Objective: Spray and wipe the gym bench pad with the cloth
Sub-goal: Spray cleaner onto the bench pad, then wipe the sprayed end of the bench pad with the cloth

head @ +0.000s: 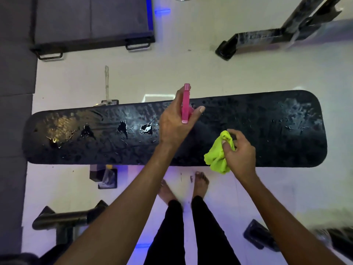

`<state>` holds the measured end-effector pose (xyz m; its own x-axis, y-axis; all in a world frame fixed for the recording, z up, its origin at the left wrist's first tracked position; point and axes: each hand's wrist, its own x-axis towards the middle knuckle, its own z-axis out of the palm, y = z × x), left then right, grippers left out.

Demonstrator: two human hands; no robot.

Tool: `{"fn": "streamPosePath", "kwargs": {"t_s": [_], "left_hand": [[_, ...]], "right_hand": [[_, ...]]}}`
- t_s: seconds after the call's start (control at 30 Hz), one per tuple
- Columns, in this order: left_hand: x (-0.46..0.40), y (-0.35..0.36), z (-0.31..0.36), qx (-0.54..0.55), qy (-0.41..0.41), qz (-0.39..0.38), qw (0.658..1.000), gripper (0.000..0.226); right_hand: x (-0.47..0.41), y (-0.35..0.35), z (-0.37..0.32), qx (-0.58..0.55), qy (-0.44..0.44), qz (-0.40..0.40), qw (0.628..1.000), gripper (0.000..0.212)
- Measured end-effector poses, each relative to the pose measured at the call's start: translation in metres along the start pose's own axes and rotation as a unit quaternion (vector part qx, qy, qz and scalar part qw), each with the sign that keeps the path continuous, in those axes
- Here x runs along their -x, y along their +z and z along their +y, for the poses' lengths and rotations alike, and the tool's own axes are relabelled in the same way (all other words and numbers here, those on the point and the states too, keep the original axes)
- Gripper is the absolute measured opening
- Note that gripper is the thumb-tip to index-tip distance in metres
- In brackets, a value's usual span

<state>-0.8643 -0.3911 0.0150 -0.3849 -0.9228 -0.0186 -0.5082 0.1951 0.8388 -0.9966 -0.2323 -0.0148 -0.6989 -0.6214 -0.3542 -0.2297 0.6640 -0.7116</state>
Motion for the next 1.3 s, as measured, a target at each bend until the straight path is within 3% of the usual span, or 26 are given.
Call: {"fn": "streamPosePath", "kwargs": {"t_s": [0.23, 0.37, 0.43, 0.5, 0.57, 0.63, 0.77, 1.07, 1.2, 1.3], "left_hand": [[0.0, -0.013, -0.001, -0.007, 0.01, -0.067, 0.998, 0.087], [0.019, -0.03, -0.016, -0.012, -0.041, -0.071, 0.997, 0.104], [0.044, -0.047, -0.037, -0.029, -0.074, -0.02, 0.997, 0.09], [0.073, -0.05, -0.044, -0.009, -0.104, 0.008, 0.995, 0.061], [0.098, -0.047, -0.047, 0.027, -0.148, -0.015, 0.989, 0.03], [0.12, -0.05, -0.057, 0.066, -0.194, -0.049, 0.977, 0.014], [0.15, -0.065, -0.074, 0.05, -0.218, -0.058, 0.973, 0.023], [0.157, -0.154, -0.117, 0.114, -0.28, 0.078, 0.95, 0.005], [0.154, -0.214, -0.132, 0.161, -0.273, 0.135, 0.939, 0.012], [0.154, -0.26, -0.14, 0.148, -0.261, 0.182, 0.936, 0.01]], "right_hand": [[0.01, 0.004, 0.001, -0.054, 0.063, -0.071, 0.994, 0.022], [0.018, 0.008, -0.002, -0.067, 0.095, -0.086, 0.989, 0.024], [0.024, 0.022, -0.01, -0.067, 0.099, -0.108, 0.987, 0.024], [0.027, 0.029, -0.017, -0.076, 0.104, -0.116, 0.985, 0.025], [0.028, 0.035, -0.024, -0.088, 0.107, -0.124, 0.983, 0.028], [0.034, 0.054, -0.036, -0.098, 0.11, -0.142, 0.979, 0.03], [0.049, 0.096, -0.064, -0.121, 0.112, -0.177, 0.97, 0.025], [0.064, 0.166, -0.126, -0.074, 0.061, -0.36, 0.928, 0.008], [0.066, 0.197, -0.159, -0.016, -0.001, -0.359, 0.933, 0.013], [0.068, 0.22, -0.186, 0.063, -0.097, -0.324, 0.939, 0.012]]}}
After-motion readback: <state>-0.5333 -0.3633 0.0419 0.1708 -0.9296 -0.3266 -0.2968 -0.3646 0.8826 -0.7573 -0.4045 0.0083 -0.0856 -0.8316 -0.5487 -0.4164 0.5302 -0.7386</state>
